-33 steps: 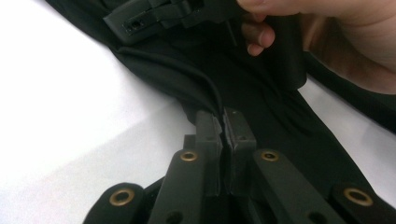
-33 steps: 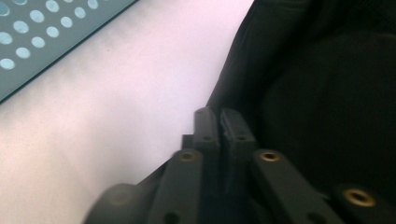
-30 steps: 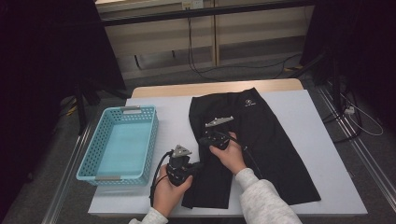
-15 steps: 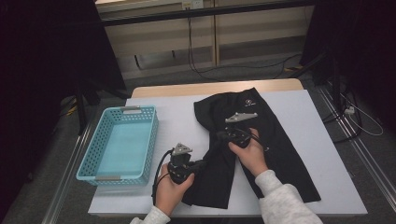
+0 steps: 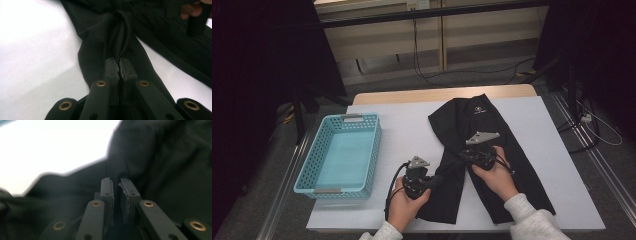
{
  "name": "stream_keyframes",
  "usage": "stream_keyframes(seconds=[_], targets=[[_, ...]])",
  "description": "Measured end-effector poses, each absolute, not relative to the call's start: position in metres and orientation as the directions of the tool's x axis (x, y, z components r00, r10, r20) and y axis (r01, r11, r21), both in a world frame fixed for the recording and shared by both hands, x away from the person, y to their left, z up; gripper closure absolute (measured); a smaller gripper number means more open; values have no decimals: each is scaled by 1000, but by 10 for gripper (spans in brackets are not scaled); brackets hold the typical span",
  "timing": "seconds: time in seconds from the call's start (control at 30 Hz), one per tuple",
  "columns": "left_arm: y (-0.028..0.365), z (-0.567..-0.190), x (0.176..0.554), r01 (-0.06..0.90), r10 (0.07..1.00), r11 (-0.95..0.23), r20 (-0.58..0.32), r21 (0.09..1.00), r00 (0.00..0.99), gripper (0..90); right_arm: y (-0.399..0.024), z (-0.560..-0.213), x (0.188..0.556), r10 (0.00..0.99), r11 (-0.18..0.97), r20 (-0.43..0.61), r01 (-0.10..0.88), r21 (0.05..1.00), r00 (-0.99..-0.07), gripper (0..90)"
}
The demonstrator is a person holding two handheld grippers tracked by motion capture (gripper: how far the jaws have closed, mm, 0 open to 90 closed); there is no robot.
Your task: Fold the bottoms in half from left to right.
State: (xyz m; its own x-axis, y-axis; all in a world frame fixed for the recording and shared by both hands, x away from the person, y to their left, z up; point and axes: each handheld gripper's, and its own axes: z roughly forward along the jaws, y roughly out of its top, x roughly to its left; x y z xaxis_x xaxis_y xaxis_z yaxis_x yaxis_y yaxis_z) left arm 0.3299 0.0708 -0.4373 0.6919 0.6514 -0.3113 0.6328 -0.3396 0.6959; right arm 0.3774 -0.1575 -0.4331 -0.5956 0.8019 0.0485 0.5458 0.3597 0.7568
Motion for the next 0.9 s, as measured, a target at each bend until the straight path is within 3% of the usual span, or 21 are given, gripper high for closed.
stream_keyframes(seconds=[0.23, 0.43, 0.57, 0.7, 0.9], targets=[[72, -438, 328, 634, 649, -335, -317, 697, 692, 863, -124, -431, 418, 790, 400, -15, 496, 771, -613, 566], [76, -439, 330, 642, 646, -335, -327, 690, 690, 861, -114, -452, 444, 814, 404, -29, 530, 745, -580, 533], [75, -440, 331, 646, 649, -334, -330, 686, 686, 861, -107, -459, 453, 815, 417, -23, 557, 718, -579, 454], [75, -439, 330, 646, 650, -335, -328, 686, 685, 861, -101, -459, 456, 815, 428, -48, 543, 723, -578, 556], [74, -439, 329, 642, 650, -337, -323, 689, 688, 861, -97, -457, 459, 794, 458, -50, 543, 704, -606, 835]])
